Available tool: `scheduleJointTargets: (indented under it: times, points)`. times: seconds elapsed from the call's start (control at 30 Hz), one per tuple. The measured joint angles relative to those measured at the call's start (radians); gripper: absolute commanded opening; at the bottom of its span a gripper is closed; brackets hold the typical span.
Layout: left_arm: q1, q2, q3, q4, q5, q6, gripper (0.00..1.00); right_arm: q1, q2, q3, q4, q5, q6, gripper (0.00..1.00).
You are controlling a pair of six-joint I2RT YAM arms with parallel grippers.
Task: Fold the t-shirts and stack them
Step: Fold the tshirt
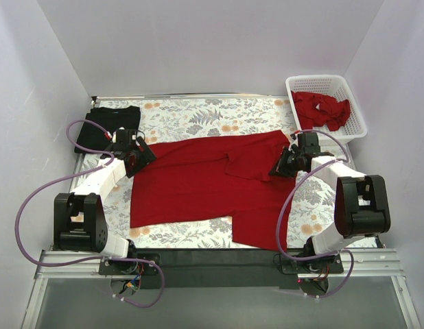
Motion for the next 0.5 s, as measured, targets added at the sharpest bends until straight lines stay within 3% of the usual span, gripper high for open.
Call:
scheduleJointTargets:
  times: [0.5]
  points:
    - [0.0,-0.005,-0.006,0.0,0.0,0.0,0.69,-0.067,-0.103,-0.024,-0.085,-0.013,-0.049,0.01]
